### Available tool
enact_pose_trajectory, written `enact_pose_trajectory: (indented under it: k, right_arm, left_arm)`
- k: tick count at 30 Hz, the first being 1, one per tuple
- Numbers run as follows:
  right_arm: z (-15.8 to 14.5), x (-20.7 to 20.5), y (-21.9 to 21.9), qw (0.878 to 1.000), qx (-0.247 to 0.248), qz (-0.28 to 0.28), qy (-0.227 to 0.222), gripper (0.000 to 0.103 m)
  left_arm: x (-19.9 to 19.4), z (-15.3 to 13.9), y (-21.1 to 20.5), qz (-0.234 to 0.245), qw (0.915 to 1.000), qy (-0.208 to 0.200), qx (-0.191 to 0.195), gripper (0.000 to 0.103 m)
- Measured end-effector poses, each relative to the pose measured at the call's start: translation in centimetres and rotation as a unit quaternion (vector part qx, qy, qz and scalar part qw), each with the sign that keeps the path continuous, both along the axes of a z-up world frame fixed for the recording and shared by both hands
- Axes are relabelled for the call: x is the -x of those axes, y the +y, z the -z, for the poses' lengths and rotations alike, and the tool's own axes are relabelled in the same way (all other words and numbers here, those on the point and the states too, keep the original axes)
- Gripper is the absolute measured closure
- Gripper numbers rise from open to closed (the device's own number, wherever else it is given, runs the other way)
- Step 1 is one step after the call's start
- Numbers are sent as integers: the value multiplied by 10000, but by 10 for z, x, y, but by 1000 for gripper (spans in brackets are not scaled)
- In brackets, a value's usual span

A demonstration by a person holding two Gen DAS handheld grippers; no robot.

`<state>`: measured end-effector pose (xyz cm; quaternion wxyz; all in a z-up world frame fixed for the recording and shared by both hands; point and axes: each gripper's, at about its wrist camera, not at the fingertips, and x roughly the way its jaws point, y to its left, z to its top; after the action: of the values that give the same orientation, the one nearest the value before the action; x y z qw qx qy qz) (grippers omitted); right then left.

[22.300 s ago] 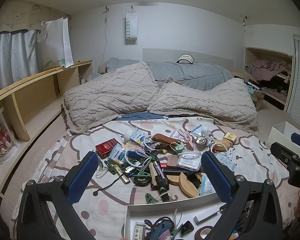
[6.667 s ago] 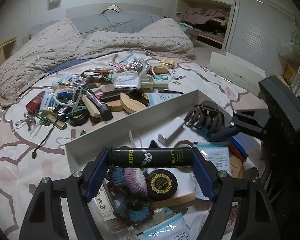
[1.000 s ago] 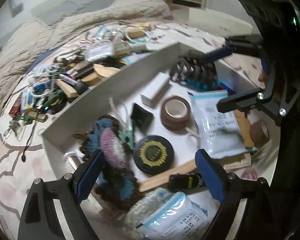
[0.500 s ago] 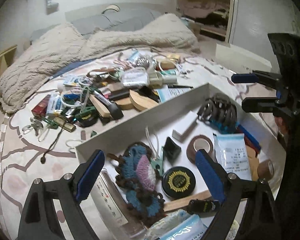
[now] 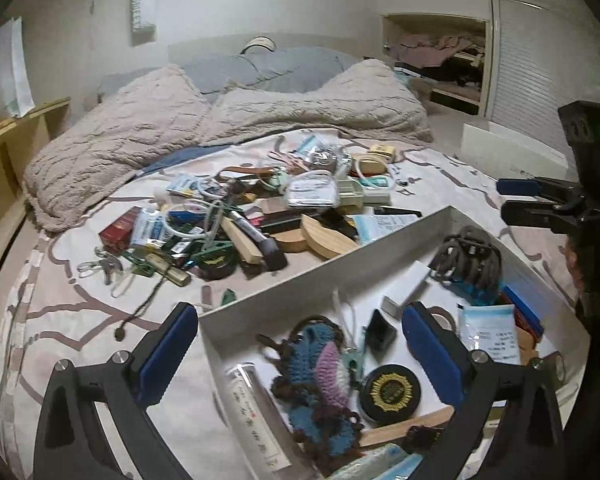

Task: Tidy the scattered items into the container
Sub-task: 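Lift both tools out of the tray and move them over the bed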

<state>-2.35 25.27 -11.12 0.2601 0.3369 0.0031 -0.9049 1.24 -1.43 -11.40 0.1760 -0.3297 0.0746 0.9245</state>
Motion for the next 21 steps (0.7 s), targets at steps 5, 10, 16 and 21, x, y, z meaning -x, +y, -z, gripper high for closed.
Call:
enact_pose_trajectory:
  k: [5, 10, 16, 21]
  right_arm:
    - [-1, 6, 11, 9994, -57, 330, -33, 0]
    - [0, 16, 32, 9975, 42, 670, -215, 0]
    - [-1, 23, 53, 9941, 93, 1057, -237, 0]
    - [3, 28, 63, 9919, -42, 1249, -213, 0]
  left_arm:
    - [5, -1, -12, -223, 9996, -14, -156, 0]
    - [11, -5, -31, -520, 9984, 39, -233, 0]
    - [20, -6, -58, -880, 9956, 39, -334, 0]
    - [30, -3, -79, -1229, 9918, -24, -347, 0]
